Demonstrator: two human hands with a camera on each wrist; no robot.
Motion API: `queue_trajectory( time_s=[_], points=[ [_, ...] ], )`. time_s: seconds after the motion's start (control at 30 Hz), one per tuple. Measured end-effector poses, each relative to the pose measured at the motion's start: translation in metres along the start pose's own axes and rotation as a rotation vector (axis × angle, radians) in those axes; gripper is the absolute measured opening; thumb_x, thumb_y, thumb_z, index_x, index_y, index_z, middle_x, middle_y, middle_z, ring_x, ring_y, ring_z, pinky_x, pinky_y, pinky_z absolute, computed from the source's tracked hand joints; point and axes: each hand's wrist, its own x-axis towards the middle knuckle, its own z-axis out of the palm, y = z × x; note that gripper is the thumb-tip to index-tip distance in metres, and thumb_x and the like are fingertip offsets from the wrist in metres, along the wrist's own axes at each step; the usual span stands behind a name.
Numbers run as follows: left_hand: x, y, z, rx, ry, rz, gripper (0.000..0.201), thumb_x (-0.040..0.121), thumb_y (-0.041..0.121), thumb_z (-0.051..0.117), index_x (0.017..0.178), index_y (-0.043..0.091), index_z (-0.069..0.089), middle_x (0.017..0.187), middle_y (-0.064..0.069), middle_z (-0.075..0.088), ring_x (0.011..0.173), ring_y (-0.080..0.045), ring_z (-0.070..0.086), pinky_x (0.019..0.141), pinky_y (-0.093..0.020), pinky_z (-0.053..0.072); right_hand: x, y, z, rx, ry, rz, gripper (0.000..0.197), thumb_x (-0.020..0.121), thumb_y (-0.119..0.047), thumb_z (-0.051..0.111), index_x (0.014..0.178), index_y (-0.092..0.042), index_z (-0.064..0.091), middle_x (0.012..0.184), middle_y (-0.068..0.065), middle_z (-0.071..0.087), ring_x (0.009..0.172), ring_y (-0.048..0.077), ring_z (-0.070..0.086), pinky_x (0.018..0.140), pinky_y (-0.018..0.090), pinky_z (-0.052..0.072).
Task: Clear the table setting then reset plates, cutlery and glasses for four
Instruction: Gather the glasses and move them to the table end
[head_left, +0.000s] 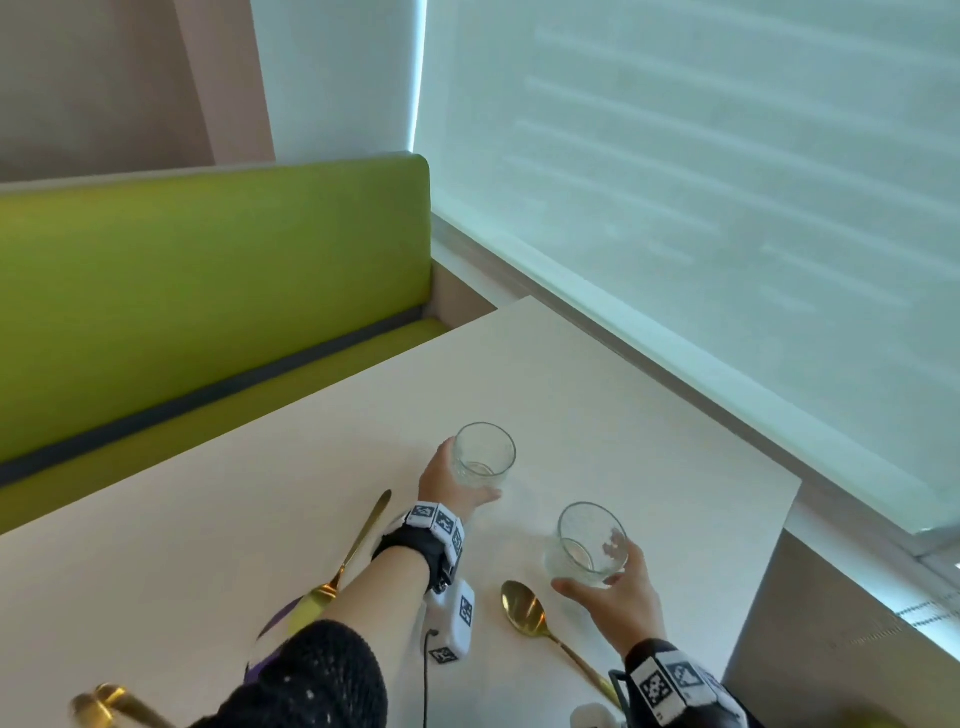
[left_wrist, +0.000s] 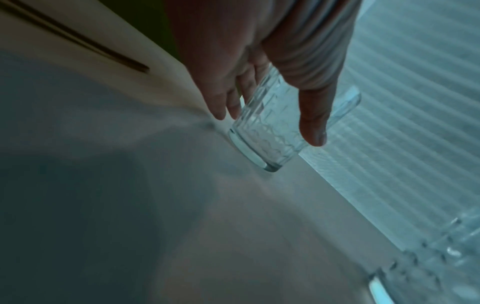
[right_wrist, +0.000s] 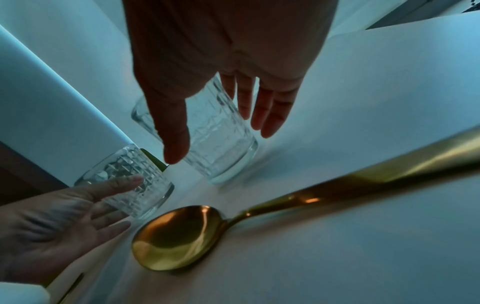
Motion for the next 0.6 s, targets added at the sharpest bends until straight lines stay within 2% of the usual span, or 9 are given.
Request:
queue_trajectory(
  time_s=[0.1, 0.23, 0.3, 0.37, 0.47, 0.6],
  points=[
    [-0.006, 0.0, -0.002, 0.029, 0.018, 0.022, 0.083, 0.065, 0.021, 0.081, 0.137, 0.01, 0.041, 0.138, -0.004, 0.05, 0.128, -0.02, 0.047, 0.101, -0.022, 0.036, 0.004, -0.003, 0.005, 0.011, 0.054, -0.036, 0.095, 0.058, -0.02, 0.089, 0.138, -0.017, 0.038, 0.133, 0.003, 0.054, 0.123, 0.023, 0.051, 0.104, 0.032, 0.037],
    [-0.023, -0.005, -0.013, 0.009, 0.008, 0.033, 0.079, 0.063, 0.023, 0.081, 0.132, 0.012, 0.044, 0.134, -0.003, 0.052, 0.124, -0.019, 0.05, 0.098, -0.023, 0.039, 0.007, -0.003, 0.014, 0.024, 0.112, -0.048, 0.082, 0.06, -0.021, 0.086, 0.13, -0.019, 0.044, 0.126, 0.003, 0.059, 0.117, 0.024, 0.054, 0.101, 0.035, 0.04],
    [-0.035, -0.008, -0.025, -0.048, 0.002, 0.028, 0.078, 0.063, 0.024, 0.082, 0.13, 0.014, 0.045, 0.132, 0.0, 0.053, 0.121, -0.017, 0.052, 0.09, -0.019, 0.039, 0.005, -0.004, 0.015, 0.021, 0.127, -0.052, 0.078, 0.06, -0.022, 0.086, 0.127, -0.017, 0.046, 0.124, 0.004, 0.06, 0.116, 0.025, 0.054, 0.101, 0.037, 0.04],
    [-0.051, -0.01, -0.042, -0.088, -0.009, 0.035, 0.081, 0.058, 0.031, 0.082, 0.129, 0.017, 0.046, 0.129, 0.003, 0.054, 0.115, -0.015, 0.053, 0.085, -0.017, 0.036, -0.001, -0.008, 0.013, 0.015, 0.141, -0.072, 0.076, 0.061, -0.021, 0.085, 0.127, -0.016, 0.046, 0.123, 0.005, 0.061, 0.116, 0.026, 0.053, 0.101, 0.038, 0.04],
    [-0.082, -0.017, -0.069, -0.145, 0.016, 0.047, 0.084, 0.053, 0.039, 0.08, 0.127, 0.019, 0.047, 0.13, 0.003, 0.055, 0.109, -0.013, 0.054, 0.085, -0.017, 0.037, -0.019, -0.017, 0.008, 0.019, 0.165, -0.125, 0.074, 0.062, -0.019, 0.084, 0.126, -0.015, 0.047, 0.121, 0.004, 0.061, 0.116, 0.027, 0.052, 0.101, 0.038, 0.04],
    [-0.139, -0.035, -0.108, -0.168, 0.087, 0.06, 0.086, 0.052, 0.041, 0.079, 0.129, 0.017, 0.048, 0.13, -0.001, 0.057, 0.117, -0.017, 0.056, 0.088, -0.018, 0.04, -0.066, -0.032, 0.01, 0.033, 0.145, -0.217, 0.072, 0.062, -0.02, 0.086, 0.123, -0.017, 0.048, 0.118, 0.002, 0.061, 0.115, 0.026, 0.053, 0.1, 0.036, 0.039]
  ],
)
